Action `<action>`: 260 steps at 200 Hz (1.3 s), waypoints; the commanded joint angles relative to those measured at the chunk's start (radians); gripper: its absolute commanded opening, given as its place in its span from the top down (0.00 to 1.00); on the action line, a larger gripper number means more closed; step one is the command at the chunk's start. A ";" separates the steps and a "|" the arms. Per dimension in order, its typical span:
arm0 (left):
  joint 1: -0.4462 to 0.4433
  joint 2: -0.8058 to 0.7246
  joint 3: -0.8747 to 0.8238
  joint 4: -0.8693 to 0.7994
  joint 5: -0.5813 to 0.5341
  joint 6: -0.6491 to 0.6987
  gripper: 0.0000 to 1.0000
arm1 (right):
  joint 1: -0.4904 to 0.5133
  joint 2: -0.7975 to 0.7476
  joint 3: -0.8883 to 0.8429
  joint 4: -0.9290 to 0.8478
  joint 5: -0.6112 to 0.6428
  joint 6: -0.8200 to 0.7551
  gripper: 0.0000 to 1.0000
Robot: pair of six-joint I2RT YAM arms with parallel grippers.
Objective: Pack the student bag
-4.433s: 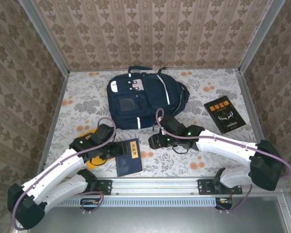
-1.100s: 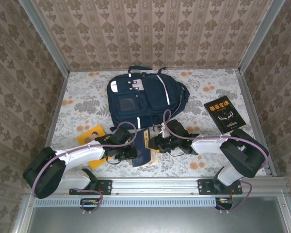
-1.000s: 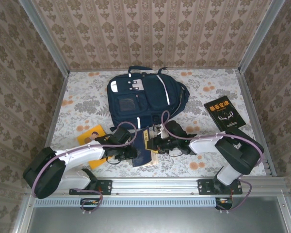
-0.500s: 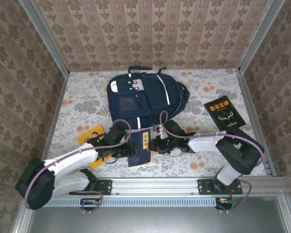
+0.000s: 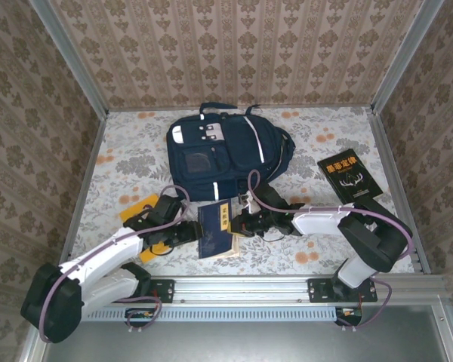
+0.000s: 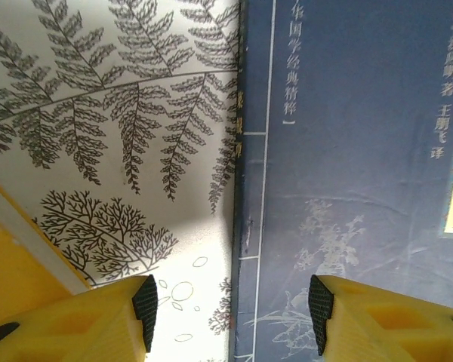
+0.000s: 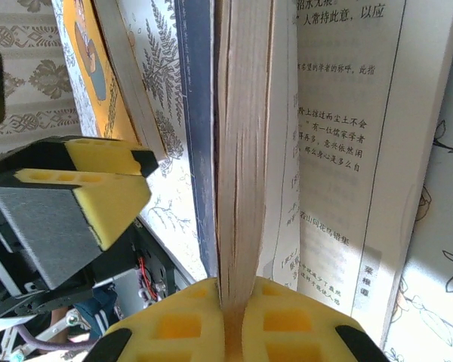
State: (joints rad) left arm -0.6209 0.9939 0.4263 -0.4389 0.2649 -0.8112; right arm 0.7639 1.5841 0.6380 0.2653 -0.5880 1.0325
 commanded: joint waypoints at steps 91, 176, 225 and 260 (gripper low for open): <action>0.157 0.010 0.044 0.132 0.222 -0.072 0.31 | -0.129 -0.097 -0.035 0.208 -0.219 0.088 1.00; 0.188 0.094 0.096 0.270 0.335 -0.148 0.30 | -0.155 -0.233 -0.050 0.282 -0.291 0.079 1.00; 0.187 0.037 0.081 0.377 0.372 -0.246 0.32 | -0.155 -0.294 -0.041 0.282 -0.291 0.081 1.00; 0.186 0.003 0.093 0.478 0.427 -0.331 0.33 | -0.156 -0.312 -0.033 0.299 -0.287 0.088 1.00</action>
State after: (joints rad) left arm -0.4370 1.0241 0.5007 -0.0761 0.6357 -1.0538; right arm 0.6128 1.3113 0.5915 0.4831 -0.8436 1.1122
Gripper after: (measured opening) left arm 0.671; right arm 0.083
